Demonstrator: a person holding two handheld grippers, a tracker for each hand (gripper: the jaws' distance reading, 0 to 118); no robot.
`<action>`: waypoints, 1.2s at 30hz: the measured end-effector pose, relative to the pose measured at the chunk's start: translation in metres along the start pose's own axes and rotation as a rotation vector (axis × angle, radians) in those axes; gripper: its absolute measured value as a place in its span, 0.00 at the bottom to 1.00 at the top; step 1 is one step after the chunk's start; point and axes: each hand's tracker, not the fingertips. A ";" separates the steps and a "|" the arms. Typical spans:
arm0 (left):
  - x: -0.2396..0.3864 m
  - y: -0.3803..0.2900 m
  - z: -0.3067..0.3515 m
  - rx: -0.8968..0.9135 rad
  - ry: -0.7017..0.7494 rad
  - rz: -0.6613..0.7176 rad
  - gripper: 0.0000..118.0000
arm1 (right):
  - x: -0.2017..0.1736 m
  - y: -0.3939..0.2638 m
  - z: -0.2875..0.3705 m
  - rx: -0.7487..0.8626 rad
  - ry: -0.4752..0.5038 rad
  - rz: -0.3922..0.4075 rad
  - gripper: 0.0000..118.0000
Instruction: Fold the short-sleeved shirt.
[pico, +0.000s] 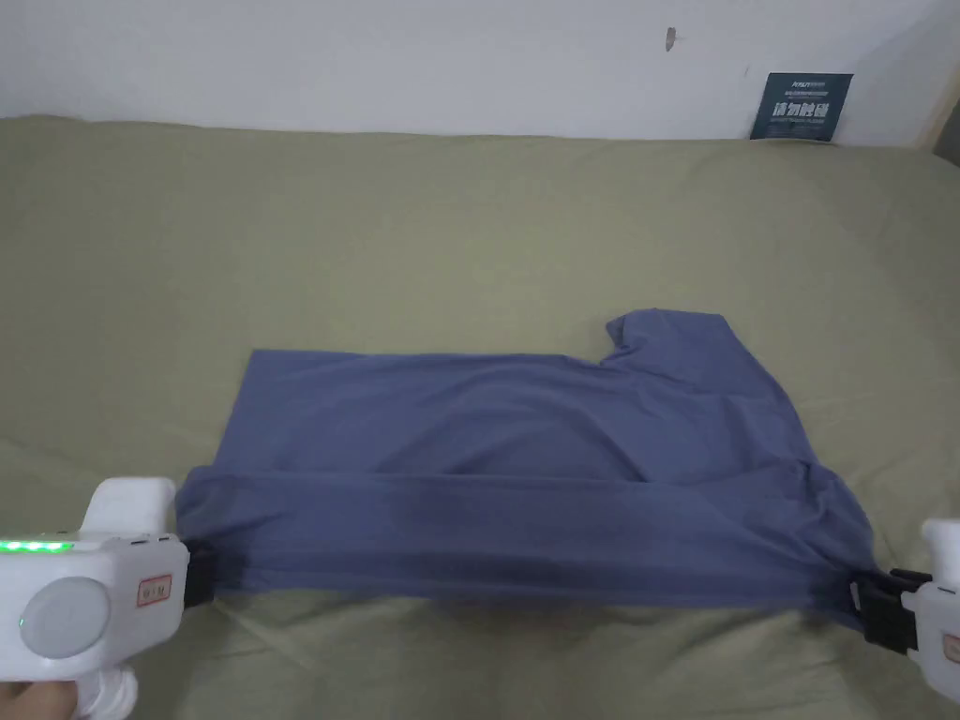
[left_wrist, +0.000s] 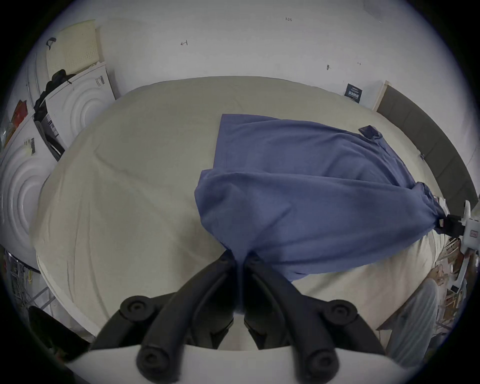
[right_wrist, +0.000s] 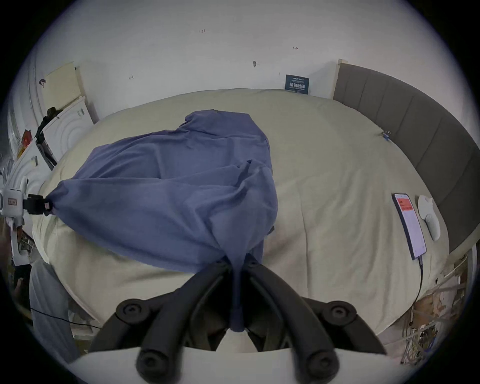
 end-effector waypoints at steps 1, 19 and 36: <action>-0.001 -0.005 0.003 -0.001 -0.001 0.003 0.05 | -0.002 -0.003 0.003 -0.005 0.001 0.001 0.06; -0.011 0.011 0.009 0.080 0.001 0.049 0.93 | -0.010 0.020 0.019 0.109 0.000 -0.070 0.95; 0.010 0.176 -0.124 0.057 0.060 0.044 0.15 | -0.016 0.112 -0.082 0.080 -0.013 -0.039 0.05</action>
